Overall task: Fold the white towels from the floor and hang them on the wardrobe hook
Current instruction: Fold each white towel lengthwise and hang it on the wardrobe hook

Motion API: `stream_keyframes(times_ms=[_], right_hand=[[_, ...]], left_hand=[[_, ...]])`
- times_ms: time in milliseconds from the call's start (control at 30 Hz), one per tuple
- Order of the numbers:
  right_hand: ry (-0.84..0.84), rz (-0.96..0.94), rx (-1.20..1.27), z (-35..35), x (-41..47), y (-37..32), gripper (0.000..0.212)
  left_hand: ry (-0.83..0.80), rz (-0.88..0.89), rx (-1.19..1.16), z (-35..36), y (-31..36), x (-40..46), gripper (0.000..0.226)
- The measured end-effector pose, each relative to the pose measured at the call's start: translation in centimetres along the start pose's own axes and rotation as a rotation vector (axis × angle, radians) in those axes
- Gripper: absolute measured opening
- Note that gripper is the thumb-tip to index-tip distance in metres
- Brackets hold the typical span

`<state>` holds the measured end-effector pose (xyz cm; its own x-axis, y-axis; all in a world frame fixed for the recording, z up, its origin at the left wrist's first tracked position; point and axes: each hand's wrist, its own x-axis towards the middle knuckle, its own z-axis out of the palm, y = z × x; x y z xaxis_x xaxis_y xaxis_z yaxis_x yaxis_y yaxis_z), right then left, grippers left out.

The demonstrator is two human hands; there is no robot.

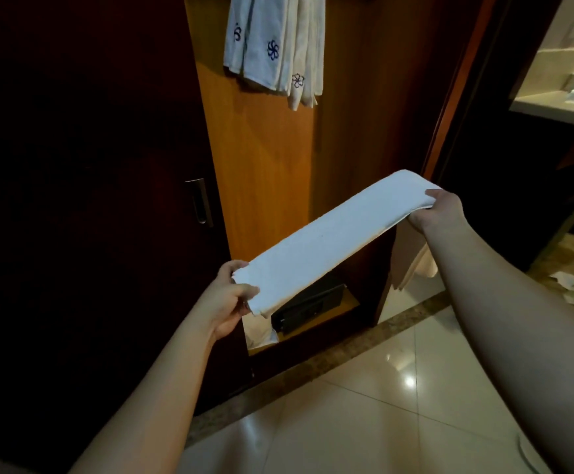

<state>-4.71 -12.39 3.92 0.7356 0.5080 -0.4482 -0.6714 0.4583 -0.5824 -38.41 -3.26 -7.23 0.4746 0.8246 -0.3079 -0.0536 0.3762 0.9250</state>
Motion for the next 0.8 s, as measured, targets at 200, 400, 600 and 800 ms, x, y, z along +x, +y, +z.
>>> stream_keyframes(times_ms=[200, 400, 600, 800], right_hand=[[-0.058, -0.028, 0.032, 1.6, -1.6, 0.4, 0.053], [-0.124, -0.063, 0.094, 3.1, -3.5, 0.3, 0.043], [-0.187, -0.034, 0.098, 4.9, -5.4, 0.1, 0.053], [-0.117, -0.002, 0.169, 7.2, -6.6, 0.1, 0.065]], left_hand=[[-0.054, -0.248, -0.612, 1.6, -4.7, 0.1, 0.057], [-0.124, -0.129, -0.791, 2.1, -6.7, 0.4, 0.052], [-0.019, -0.153, -0.854, 2.8, -8.0, 1.3, 0.054], [0.007, -0.264, -0.855, 4.4, -8.6, 3.5, 0.037]])
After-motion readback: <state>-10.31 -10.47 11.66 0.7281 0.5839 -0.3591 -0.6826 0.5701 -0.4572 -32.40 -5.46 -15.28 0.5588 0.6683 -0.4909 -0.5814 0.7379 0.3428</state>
